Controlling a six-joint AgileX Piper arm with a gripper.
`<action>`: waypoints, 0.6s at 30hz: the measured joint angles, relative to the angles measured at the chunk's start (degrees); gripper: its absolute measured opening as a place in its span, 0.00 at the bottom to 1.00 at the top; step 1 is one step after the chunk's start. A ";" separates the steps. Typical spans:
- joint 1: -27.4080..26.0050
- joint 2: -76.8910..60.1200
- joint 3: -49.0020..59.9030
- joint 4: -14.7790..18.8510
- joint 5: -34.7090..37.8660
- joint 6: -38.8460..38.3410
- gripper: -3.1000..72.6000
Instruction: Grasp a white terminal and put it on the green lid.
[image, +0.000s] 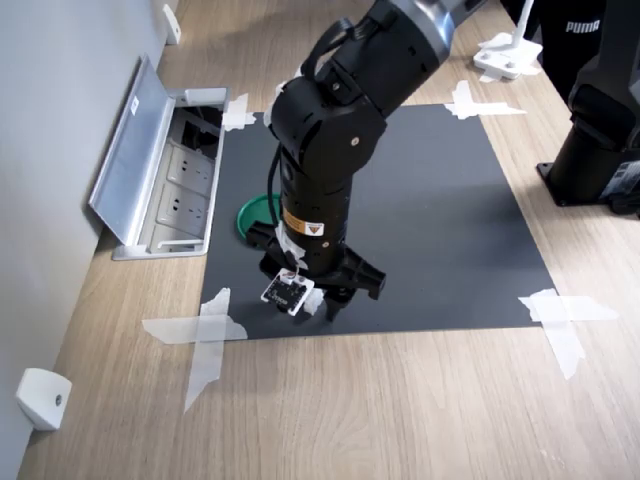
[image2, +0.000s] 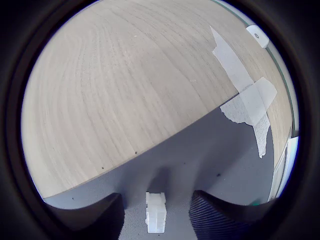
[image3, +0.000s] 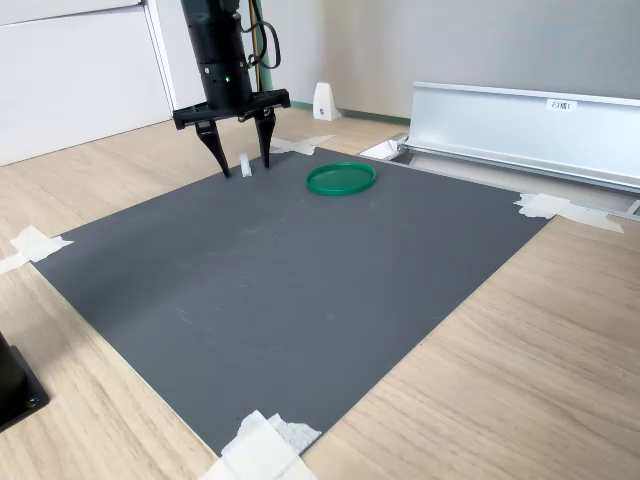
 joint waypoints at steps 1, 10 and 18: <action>0.00 0.11 0.00 0.00 0.06 0.00 0.69; 0.00 -0.87 0.04 -0.21 0.72 -1.31 0.15; -3.00 -7.58 -4.21 0.51 8.37 -7.45 0.16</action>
